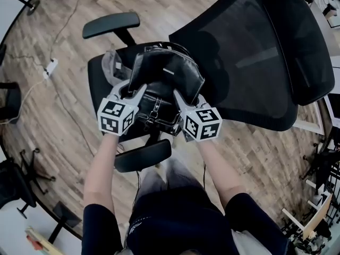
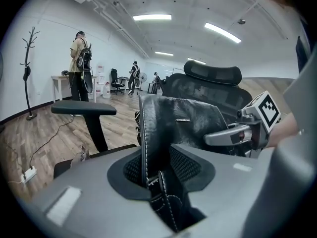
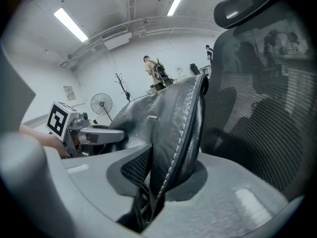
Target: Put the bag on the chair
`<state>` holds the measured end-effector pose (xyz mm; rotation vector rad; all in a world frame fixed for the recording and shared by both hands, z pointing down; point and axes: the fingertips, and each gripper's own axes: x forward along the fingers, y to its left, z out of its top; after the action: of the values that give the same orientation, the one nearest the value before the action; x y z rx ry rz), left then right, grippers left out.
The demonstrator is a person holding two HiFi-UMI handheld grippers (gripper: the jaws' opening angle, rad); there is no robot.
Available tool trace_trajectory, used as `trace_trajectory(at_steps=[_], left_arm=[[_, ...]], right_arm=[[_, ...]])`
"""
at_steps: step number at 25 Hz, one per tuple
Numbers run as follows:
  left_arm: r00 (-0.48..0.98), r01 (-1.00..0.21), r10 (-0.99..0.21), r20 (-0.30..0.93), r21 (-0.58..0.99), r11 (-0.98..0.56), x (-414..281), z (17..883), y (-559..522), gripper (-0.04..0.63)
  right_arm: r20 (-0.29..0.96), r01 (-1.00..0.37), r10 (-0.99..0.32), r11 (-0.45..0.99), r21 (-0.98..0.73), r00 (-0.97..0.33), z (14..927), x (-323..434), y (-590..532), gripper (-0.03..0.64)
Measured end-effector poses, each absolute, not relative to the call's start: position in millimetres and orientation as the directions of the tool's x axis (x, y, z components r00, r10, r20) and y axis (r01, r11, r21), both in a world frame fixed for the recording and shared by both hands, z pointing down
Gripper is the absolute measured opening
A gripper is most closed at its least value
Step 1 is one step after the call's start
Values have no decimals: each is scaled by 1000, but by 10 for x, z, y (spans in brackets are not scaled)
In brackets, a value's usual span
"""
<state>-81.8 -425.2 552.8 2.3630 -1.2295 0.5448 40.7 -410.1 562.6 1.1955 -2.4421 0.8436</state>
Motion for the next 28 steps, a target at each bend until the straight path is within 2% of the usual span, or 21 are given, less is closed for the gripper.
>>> trace_trajectory(at_steps=[6,10,18,22,28], left_arm=[[546,-813,-634,548,161,-560,-668,5861,-4415,141],[523,-828,-622,583,174,-533,-684,6157,-4422,150],[527,-817,-613,589,152,-556,-547,6449,-4478,152],[501,-831,-628,596,126,-543,-525,6513,-4559,166],[487,-848,-605,629,174,-502,-596,6601,-4542,219]], right_arm=[[532,-824,-632,397,-404,-564,5999,562,-4197,83],[549,-848,-649,365,-384,-527,6222,575,-4156,83],[551,-892,-709,279,-356,-441,6536,765,-4176,123],[559,-901,-716,250,-354,-418,6588,816,-4230,140],[572,-890,-709,179,-418,-411,6654,913,-4189,192]])
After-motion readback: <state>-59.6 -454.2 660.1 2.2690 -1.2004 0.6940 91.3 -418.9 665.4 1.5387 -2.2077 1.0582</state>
